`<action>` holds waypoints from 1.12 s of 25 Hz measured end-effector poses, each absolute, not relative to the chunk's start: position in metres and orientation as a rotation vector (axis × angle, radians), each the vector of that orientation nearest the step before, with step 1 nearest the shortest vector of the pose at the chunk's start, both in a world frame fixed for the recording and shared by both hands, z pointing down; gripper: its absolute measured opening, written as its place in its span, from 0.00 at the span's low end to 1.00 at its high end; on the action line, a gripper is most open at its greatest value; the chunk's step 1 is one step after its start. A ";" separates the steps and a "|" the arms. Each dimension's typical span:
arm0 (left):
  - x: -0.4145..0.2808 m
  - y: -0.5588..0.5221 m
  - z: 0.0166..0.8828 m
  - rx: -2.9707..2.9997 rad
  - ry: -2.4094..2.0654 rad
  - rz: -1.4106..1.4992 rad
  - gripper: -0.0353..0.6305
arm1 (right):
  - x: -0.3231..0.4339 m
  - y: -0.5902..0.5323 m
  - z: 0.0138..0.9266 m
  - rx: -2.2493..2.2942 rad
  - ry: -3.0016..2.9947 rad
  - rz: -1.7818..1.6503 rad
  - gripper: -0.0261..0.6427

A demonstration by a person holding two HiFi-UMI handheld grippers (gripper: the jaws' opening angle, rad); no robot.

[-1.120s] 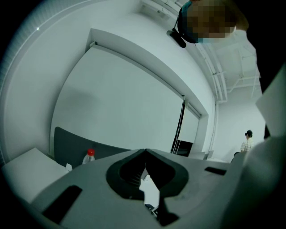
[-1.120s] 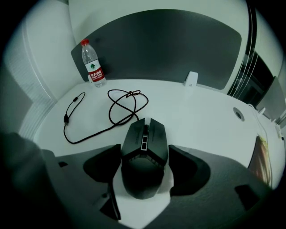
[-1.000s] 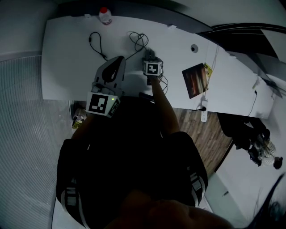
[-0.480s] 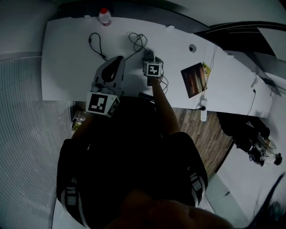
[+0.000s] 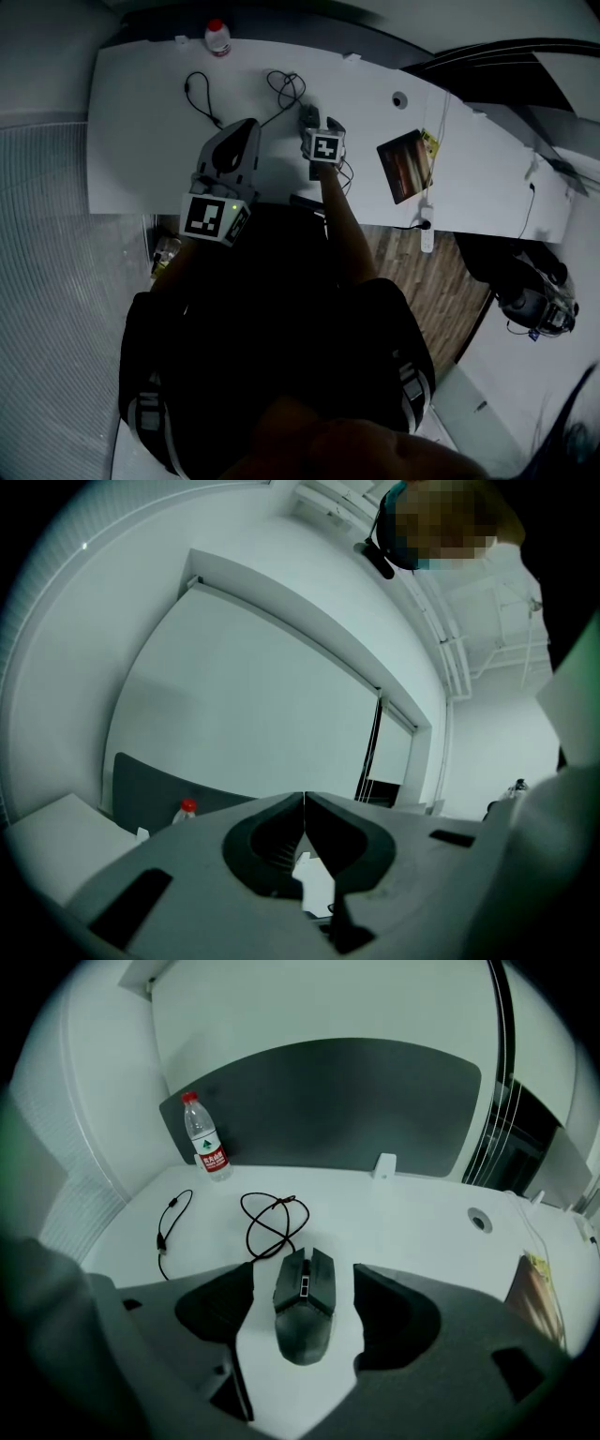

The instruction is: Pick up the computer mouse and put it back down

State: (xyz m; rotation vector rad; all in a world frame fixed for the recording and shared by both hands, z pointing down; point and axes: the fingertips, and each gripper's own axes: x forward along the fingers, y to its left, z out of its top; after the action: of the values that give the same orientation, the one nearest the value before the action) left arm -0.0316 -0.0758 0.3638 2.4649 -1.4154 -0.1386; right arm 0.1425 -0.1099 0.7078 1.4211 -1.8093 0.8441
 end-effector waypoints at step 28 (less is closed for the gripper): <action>-0.025 -0.063 0.356 2.496 -1.395 -0.139 0.06 | 0.151 -0.108 0.605 1.654 -1.926 0.759 0.05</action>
State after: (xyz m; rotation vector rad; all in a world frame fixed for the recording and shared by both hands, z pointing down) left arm -0.0252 -0.0633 0.3561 2.4962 -1.3945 -0.1394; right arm 0.1514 -0.1078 0.6055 1.6544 -1.9258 0.7590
